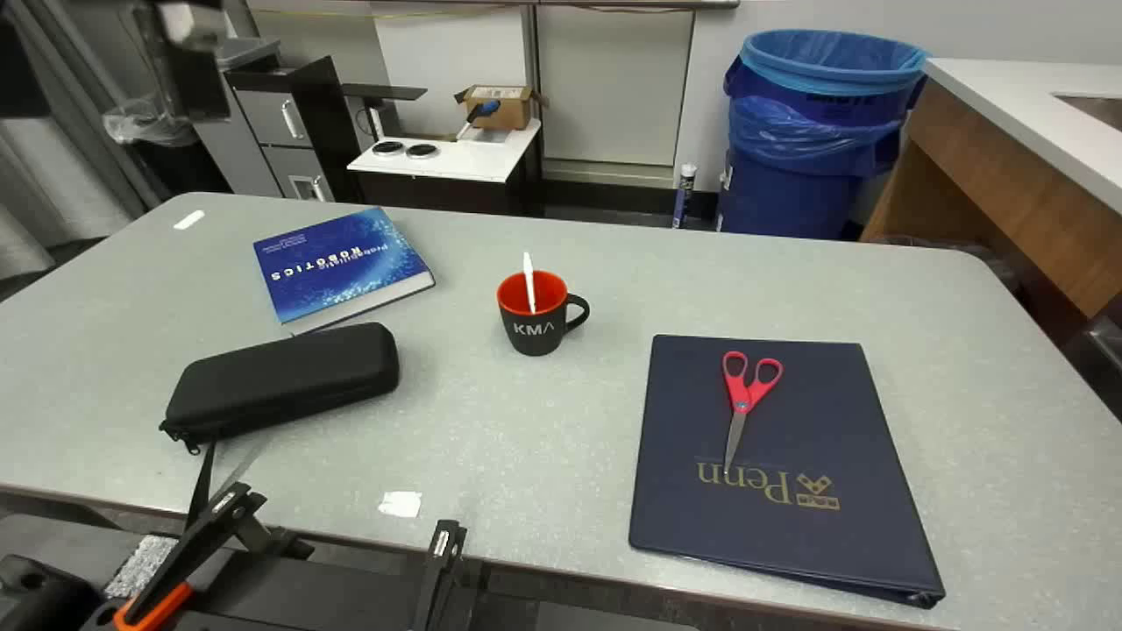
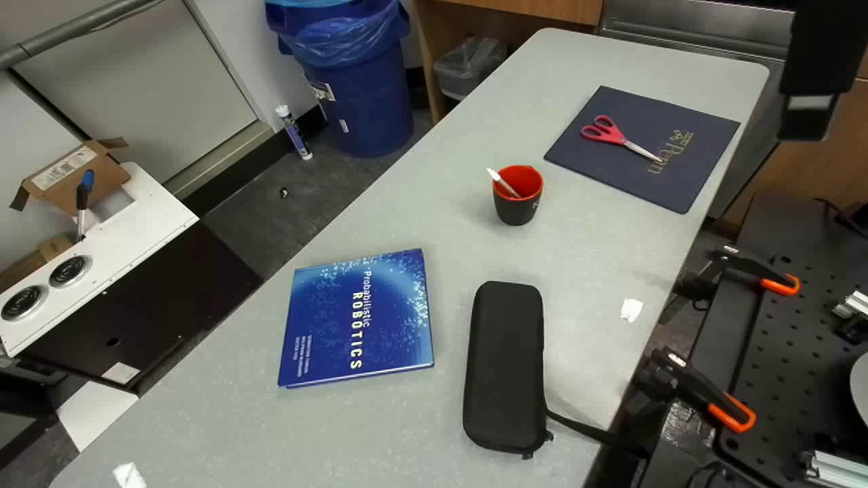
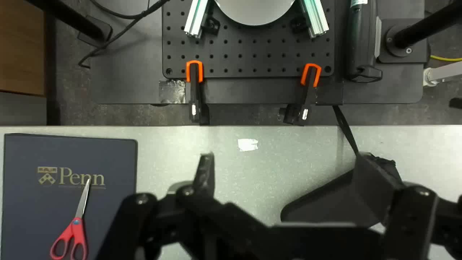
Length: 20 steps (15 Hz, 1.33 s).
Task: Remove the marker from the mug cup and place it on the table
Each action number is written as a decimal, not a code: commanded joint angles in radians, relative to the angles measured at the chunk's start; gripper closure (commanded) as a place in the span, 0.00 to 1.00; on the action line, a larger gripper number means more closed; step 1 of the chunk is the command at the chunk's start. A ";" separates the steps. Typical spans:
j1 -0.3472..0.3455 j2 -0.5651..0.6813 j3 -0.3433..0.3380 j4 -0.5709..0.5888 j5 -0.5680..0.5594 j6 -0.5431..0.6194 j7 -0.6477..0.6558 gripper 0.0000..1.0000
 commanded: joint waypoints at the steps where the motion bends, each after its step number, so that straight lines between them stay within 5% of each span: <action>1: 0.000 0.001 0.001 0.002 0.001 -0.003 0.000 0.00; 18: 0.000 0.001 0.001 0.002 0.001 -0.003 0.000 0.00; 20: -0.034 0.044 0.021 -0.001 -0.063 0.089 0.055 0.00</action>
